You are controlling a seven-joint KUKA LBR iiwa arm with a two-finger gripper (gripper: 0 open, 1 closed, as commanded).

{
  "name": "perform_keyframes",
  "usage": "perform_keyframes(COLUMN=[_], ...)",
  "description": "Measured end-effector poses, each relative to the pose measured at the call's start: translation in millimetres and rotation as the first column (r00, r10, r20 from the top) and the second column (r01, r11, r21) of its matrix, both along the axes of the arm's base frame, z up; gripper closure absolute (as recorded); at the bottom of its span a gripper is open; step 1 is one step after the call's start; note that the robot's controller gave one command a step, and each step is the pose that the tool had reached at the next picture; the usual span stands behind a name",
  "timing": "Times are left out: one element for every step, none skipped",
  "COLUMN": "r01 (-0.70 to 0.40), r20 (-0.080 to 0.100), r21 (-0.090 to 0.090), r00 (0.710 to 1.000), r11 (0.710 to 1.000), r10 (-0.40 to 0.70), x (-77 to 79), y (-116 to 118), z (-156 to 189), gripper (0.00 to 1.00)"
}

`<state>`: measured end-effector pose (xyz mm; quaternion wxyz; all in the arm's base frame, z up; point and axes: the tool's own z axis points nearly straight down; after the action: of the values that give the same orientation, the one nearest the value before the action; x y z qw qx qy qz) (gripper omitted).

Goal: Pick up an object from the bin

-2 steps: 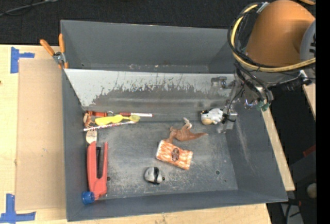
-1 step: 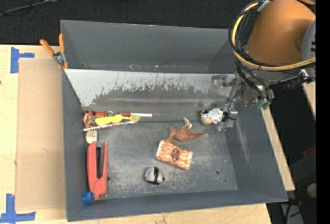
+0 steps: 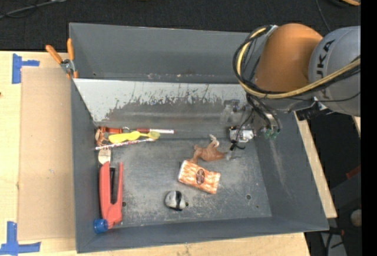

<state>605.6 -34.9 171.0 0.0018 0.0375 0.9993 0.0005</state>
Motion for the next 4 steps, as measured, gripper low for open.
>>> perform_keyframes(r01=[0.062,0.170,0.213,0.257], r20=[0.007,-0.008,0.006,0.008], r21=[0.000,-0.001,0.002,0.005], r00=[0.998,0.985,0.977,0.966], r11=[0.998,0.986,0.977,0.966], r10=[-0.062,-0.170,-0.213,-0.257], x=[-3.8,-7.9,6.8,11.3], y=[42,33,6,7], z=[-11,-40,-105,-100], gripper=[0.00,0.00,0.00,1.00])
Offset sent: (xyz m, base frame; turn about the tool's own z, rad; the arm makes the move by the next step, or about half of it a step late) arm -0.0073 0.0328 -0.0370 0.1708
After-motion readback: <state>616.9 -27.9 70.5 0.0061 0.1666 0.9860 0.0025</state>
